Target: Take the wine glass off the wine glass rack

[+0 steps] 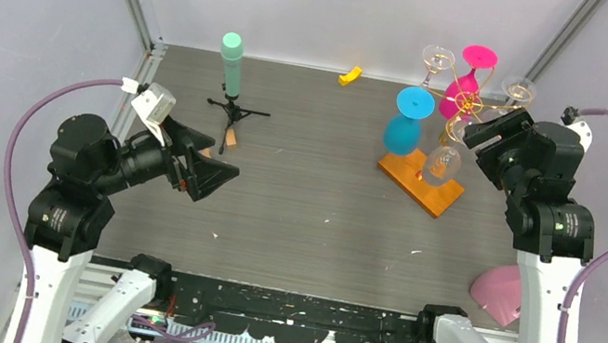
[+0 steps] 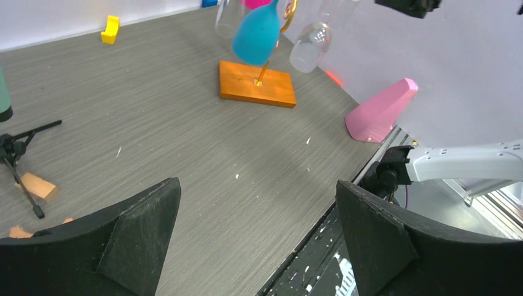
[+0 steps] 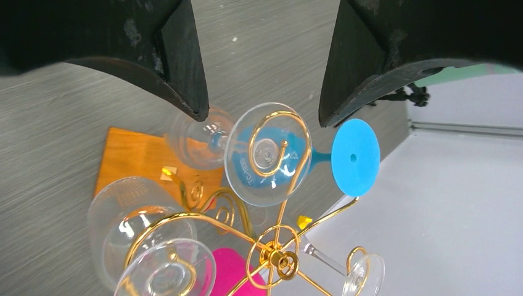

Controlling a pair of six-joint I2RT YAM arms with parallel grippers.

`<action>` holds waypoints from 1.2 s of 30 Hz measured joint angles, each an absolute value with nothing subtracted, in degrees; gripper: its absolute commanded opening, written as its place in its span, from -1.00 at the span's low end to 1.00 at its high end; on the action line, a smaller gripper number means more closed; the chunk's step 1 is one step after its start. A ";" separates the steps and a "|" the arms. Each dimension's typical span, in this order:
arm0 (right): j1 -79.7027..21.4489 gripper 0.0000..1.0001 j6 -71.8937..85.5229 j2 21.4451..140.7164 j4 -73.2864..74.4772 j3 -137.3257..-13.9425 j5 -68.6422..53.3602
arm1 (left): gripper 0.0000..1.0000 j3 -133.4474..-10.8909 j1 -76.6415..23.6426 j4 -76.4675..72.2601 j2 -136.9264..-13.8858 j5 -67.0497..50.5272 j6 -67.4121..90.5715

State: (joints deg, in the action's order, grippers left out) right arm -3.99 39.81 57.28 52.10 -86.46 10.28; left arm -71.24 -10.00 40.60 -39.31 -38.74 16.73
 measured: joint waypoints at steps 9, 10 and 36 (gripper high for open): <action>-3.99 0.20 49.89 56.60 46.78 -80.79 11.84 | 0.97 -70.06 -10.00 39.22 -38.98 -40.36 16.71; -3.99 0.20 50.46 56.49 46.39 -80.53 12.43 | 0.96 -69.91 -10.00 39.20 -39.00 -40.36 16.71; -4.08 -0.99 57.52 53.23 40.10 -74.96 15.11 | 0.96 -69.06 -10.00 38.79 -39.03 -39.46 16.75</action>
State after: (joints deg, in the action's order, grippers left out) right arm -4.08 57.52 53.23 40.10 -74.96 15.11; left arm -69.06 -10.00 38.79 -39.03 -39.46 16.75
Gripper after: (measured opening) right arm 0.046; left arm 0.981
